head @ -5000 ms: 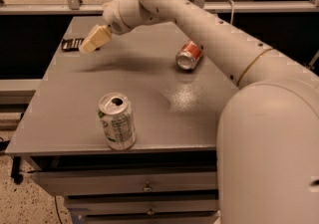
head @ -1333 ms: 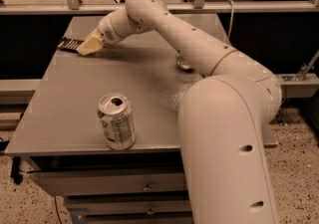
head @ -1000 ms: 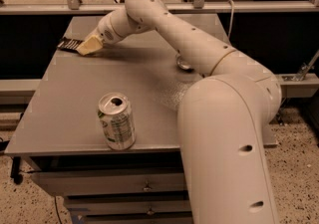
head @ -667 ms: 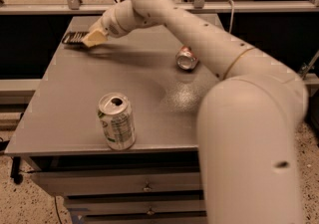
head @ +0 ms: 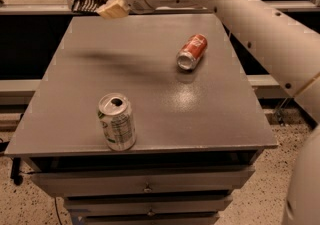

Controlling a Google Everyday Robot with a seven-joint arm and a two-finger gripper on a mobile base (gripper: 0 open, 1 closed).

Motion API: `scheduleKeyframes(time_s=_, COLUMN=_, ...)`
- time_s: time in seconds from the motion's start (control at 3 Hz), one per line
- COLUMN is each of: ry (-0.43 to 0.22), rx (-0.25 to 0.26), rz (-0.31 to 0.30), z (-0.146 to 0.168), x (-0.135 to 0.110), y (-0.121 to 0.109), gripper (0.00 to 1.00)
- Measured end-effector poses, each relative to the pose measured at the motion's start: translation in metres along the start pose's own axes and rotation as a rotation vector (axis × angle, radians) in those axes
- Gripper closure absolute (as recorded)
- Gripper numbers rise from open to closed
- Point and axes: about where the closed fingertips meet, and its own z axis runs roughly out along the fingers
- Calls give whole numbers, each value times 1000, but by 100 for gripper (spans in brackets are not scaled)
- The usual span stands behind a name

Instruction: Pick rxbar chocolate

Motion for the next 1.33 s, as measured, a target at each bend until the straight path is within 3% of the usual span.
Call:
scheduleKeyframes(time_s=0.33, ry=-4, rx=-26, rz=-12, z=-15, x=4, y=7, gripper=100)
scheduleKeyframes(time_s=1.0, ry=20, rx=-136, rz=70, z=-61, x=52, y=59, gripper=100)
scheduleKeyframes(time_s=1.33, ry=8, rx=-151, rz=130, z=-101, x=76, y=84, gripper=100)
